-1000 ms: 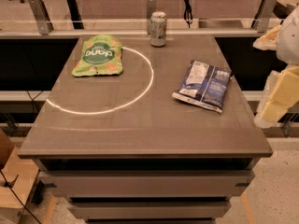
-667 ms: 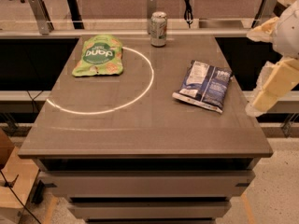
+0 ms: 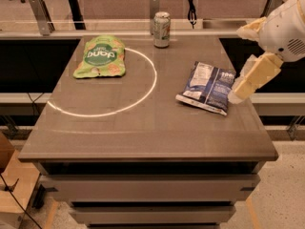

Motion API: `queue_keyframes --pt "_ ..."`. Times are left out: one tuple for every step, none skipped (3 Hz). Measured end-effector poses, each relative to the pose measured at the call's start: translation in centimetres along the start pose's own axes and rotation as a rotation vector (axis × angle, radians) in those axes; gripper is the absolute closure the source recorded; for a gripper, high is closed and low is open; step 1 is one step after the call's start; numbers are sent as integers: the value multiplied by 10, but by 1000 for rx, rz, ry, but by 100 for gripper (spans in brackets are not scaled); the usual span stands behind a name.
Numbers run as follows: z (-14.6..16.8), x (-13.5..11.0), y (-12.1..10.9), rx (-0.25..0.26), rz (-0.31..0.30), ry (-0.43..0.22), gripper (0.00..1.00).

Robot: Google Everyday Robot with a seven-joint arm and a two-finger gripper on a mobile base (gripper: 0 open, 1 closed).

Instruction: Pick blue chip bag

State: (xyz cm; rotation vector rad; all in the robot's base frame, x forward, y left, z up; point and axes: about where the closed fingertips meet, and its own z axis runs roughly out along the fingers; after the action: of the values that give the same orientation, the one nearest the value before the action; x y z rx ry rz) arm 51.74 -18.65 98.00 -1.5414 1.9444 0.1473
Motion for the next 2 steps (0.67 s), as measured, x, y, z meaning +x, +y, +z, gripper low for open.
queue_keyframes --pt "28 9 -11 -20 54 -14 0" --pt "55 23 -21 -33 97 -4 0"
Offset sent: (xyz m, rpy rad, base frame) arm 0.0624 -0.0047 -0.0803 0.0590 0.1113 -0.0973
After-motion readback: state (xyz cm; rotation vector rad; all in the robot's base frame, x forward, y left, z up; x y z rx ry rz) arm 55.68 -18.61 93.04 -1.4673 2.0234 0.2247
